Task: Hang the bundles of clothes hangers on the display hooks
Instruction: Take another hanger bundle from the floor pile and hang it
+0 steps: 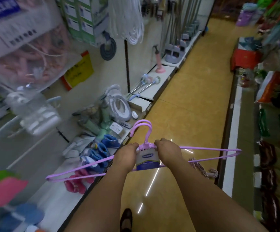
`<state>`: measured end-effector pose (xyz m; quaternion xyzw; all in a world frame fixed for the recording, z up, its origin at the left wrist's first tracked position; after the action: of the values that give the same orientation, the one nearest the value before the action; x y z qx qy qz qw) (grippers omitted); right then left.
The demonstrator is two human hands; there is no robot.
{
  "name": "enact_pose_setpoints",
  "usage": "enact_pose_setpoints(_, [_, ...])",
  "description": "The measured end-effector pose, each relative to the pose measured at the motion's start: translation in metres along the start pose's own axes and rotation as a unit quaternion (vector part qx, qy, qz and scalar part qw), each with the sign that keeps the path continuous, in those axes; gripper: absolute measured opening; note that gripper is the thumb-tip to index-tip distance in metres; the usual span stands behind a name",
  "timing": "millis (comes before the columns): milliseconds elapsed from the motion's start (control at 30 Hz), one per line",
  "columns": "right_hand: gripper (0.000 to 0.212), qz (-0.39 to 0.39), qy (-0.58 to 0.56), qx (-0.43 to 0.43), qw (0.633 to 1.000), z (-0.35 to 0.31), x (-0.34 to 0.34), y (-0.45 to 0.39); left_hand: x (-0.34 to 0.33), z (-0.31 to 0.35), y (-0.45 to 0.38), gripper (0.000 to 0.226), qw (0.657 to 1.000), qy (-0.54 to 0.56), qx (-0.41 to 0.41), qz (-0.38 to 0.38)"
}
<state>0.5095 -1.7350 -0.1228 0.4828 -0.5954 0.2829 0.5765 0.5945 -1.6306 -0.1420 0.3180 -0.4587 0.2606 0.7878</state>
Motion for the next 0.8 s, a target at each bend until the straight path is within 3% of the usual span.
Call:
enact_pose_setpoints(233, [0.021, -0.018, 0.026, 0.112, 0.993, -0.089, -0.013, 0.019, 0.013, -0.073, 0.074, 0.007, 0.992, 0.058, 0.109, 0.034])
enact_pose_setpoints(333, [0.024, -0.023, 0.031, 0.156, 0.987, -0.137, -0.017, 0.024, 0.023, -0.114, 0.105, 0.017, 0.983, 0.067, 0.159, 0.068])
enact_pose_setpoints(800, [0.026, -0.035, 0.089, 0.326, 0.941, -0.414, -0.048, 0.114, 0.089, -0.316, 0.316, 0.018, 0.939, 0.067, 0.299, 0.154])
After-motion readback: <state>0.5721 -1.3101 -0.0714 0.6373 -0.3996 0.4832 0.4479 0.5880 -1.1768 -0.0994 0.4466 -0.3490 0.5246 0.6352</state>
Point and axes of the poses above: each hand's wrist, its own y-axis away from the middle knuckle, its own x-axis out of the back of the hand, z = x × y, the point moved 9 cm from there along -y, towards the middle knuckle, and after that the axes turned 9 degrees about x, right-handed, at the moved point
